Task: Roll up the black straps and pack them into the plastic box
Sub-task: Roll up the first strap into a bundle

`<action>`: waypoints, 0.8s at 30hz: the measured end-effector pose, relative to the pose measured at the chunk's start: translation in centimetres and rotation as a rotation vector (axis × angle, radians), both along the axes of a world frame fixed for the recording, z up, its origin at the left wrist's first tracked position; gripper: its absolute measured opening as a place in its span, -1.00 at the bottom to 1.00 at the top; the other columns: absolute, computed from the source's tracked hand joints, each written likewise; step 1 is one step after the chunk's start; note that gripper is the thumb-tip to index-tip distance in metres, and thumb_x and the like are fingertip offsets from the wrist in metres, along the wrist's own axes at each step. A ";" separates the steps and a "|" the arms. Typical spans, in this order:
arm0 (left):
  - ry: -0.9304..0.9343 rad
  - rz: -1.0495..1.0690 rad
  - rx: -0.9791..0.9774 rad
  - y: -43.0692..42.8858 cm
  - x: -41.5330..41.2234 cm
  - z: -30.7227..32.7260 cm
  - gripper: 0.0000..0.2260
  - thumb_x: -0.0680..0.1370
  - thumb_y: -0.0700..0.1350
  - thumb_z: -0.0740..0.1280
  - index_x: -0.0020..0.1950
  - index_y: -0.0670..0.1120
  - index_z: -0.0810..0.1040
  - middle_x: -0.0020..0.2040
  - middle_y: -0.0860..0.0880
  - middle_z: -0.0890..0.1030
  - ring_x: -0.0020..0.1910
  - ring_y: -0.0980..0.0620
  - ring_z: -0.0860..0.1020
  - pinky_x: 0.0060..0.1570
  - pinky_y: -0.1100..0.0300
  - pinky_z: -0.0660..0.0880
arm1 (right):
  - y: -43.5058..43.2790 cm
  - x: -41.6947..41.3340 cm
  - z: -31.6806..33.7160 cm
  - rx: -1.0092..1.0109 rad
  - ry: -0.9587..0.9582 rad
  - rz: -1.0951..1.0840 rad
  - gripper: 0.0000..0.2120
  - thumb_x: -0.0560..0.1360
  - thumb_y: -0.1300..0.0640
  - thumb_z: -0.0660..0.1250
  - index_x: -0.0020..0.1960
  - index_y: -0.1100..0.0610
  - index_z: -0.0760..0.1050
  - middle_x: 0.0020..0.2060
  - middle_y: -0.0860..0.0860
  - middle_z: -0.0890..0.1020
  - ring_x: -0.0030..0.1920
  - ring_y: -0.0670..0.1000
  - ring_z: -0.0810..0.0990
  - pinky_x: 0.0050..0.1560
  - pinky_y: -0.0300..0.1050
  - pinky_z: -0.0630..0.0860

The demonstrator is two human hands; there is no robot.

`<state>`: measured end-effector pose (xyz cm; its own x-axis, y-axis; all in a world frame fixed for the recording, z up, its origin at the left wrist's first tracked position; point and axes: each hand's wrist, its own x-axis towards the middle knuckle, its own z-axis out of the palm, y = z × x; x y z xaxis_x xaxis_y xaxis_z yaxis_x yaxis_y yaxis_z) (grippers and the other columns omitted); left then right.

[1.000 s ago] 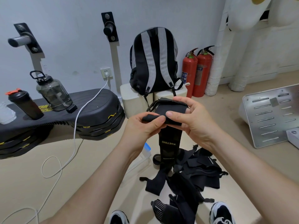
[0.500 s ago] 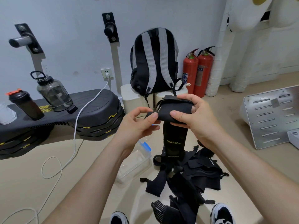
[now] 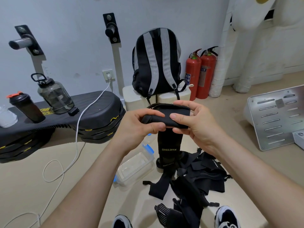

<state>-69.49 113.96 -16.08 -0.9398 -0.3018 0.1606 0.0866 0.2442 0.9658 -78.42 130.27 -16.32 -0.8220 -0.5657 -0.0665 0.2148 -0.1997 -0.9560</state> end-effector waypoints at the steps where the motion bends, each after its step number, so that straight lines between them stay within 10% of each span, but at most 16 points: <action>1: 0.000 0.001 0.011 0.1 0.0 0.0 -0.83 0.44 -0.32 0.49 -0.03 -0.11 0.67 -0.23 -0.08 0.72 -0.24 0.00 0.69 -0.20 0.26 0.60 | 0.0 0.0 -0.1 0.020 0.024 -0.009 -0.67 0.46 0.33 0.45 0.18 0.09 0.54 0.04 0.18 0.68 -0.16 0.05 0.72 -0.33 -0.24 0.58; 6: -0.005 0.040 0.092 0.7 -0.3 -0.3 -0.92 0.51 -0.16 0.42 -0.03 -0.13 0.62 -0.26 -0.08 0.72 -0.25 -0.01 0.70 -0.27 0.26 0.57 | -0.3 0.4 0.0 0.076 0.083 -0.032 -0.86 0.54 0.07 0.40 0.08 0.05 0.61 -0.10 0.05 0.73 -0.13 0.06 0.73 -0.19 -0.21 0.55; 11: -0.052 0.121 0.069 0.9 -0.6 -0.9 -0.57 0.39 0.19 0.37 0.02 -0.14 0.62 -0.26 0.04 0.71 -0.13 -0.07 0.64 -0.08 0.10 0.53 | -0.6 0.4 -0.3 0.046 0.023 -0.075 -0.76 0.65 0.08 0.25 -0.06 0.09 0.67 -0.09 0.11 0.71 -0.16 0.04 0.72 -0.29 -0.24 0.57; 19: -0.098 0.118 0.095 1.0 -0.6 -1.1 -0.66 0.50 0.16 0.35 -0.02 -0.11 0.63 -0.26 -0.01 0.67 -0.13 -0.05 0.57 -0.13 0.15 0.45 | -0.3 0.3 -0.2 0.027 -0.025 -0.017 -0.73 0.61 0.33 0.21 -0.05 0.18 0.68 0.02 0.19 0.66 -0.11 0.09 0.73 -0.22 -0.17 0.64; 24: -0.167 0.201 0.169 1.1 -0.9 -1.0 -0.70 0.55 0.12 0.36 -0.22 -0.08 0.54 -0.46 0.13 0.41 -0.46 0.21 0.36 -0.25 0.21 0.30 | -0.6 0.8 -0.7 0.022 0.126 0.007 -0.90 0.49 0.18 0.43 -0.01 0.10 0.68 -0.12 0.01 0.74 0.00 0.03 0.72 -0.04 -0.10 0.66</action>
<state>-70.41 115.08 -17.11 -0.8680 -0.4931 -0.0588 -0.1099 0.0753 0.9911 -77.60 129.64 -17.01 -0.8206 -0.5710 0.0244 0.0944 -0.1776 -0.9796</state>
